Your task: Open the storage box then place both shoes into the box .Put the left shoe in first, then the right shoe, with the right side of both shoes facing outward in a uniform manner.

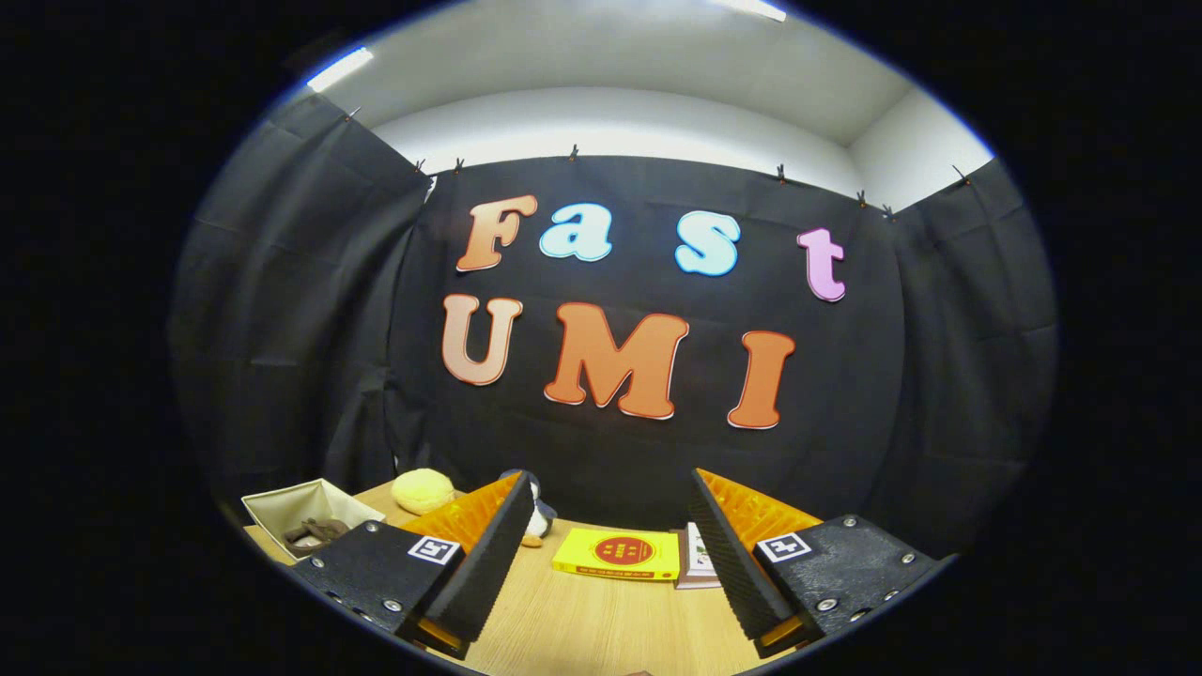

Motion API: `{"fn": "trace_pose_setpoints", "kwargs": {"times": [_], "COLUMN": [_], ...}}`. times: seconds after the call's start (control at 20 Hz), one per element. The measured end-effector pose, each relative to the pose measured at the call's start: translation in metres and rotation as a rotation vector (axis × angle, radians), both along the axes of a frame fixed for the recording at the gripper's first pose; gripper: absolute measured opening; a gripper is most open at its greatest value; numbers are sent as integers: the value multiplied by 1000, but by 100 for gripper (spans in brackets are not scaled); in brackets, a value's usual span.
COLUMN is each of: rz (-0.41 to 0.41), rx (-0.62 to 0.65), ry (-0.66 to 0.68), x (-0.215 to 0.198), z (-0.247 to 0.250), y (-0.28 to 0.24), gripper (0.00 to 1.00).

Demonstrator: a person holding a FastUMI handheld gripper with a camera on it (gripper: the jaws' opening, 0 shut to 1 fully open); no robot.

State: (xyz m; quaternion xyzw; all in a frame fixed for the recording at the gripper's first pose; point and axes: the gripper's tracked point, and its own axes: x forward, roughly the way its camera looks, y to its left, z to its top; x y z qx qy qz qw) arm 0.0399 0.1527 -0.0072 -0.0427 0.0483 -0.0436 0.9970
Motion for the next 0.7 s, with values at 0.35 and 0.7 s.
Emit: {"fn": "trace_pose_setpoints", "kwargs": {"times": [0.35, 0.7], "rz": [-23, -7], "rx": [31, 74], "ry": [-66, -87], "x": [-6, -13], "z": [21, 26], "y": [-14, -27], "gripper": [99, 99]}}
